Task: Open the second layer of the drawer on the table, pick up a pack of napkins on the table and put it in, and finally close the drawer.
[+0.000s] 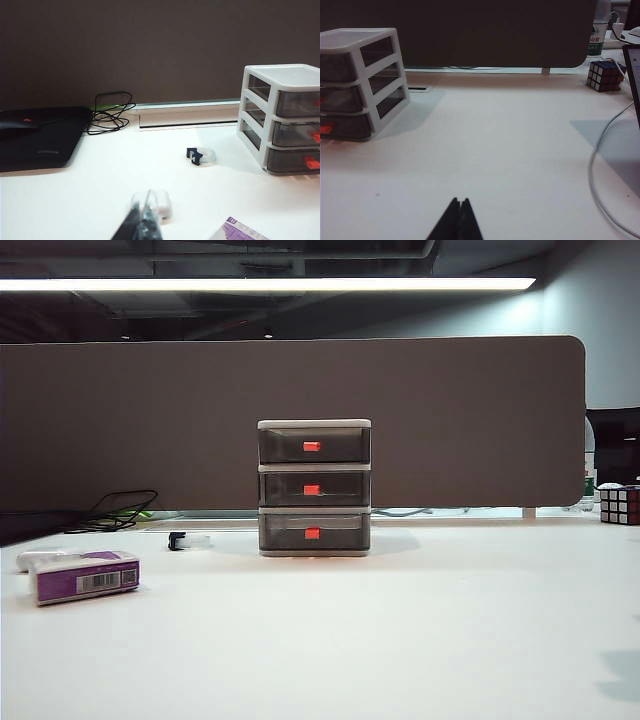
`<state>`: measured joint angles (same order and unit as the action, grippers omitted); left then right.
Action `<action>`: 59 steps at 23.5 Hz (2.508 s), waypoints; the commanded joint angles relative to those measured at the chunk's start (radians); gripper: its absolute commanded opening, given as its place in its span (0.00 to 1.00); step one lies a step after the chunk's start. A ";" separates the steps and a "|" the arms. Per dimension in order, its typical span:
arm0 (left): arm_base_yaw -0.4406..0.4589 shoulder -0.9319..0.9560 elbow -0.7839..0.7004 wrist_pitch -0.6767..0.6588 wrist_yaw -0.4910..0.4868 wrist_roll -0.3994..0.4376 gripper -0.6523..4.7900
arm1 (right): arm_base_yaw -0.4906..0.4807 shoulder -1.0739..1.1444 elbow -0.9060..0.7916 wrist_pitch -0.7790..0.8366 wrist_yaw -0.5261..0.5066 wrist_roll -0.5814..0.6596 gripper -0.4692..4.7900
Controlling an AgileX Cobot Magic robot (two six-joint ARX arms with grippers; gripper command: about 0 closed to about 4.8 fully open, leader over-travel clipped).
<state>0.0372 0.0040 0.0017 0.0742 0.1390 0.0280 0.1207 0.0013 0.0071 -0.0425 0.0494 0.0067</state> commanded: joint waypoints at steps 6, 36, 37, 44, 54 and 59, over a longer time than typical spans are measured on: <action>0.002 0.002 0.006 0.010 0.004 -0.002 0.11 | 0.000 -0.002 -0.006 0.016 0.000 0.000 0.08; -0.343 0.016 0.007 0.064 0.070 -0.338 0.27 | 0.002 -0.002 -0.006 0.001 -0.655 0.130 0.08; -0.388 0.027 0.007 0.063 0.016 -0.338 0.28 | 0.002 -0.002 -0.006 0.026 -0.653 0.127 0.08; -0.660 0.403 0.014 0.356 -0.229 -0.285 0.28 | 0.032 0.006 0.000 0.129 -0.518 0.197 0.08; -0.659 1.273 0.314 0.798 -0.203 -0.193 0.35 | 0.160 0.388 0.180 0.224 -0.390 0.094 0.08; -0.660 1.479 0.408 0.973 -0.161 -0.196 0.33 | 0.164 0.768 0.302 0.409 -0.442 0.082 0.08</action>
<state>-0.6231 1.4681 0.3897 0.9920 -0.0574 -0.1722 0.2829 0.7227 0.2840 0.3054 -0.3790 0.1020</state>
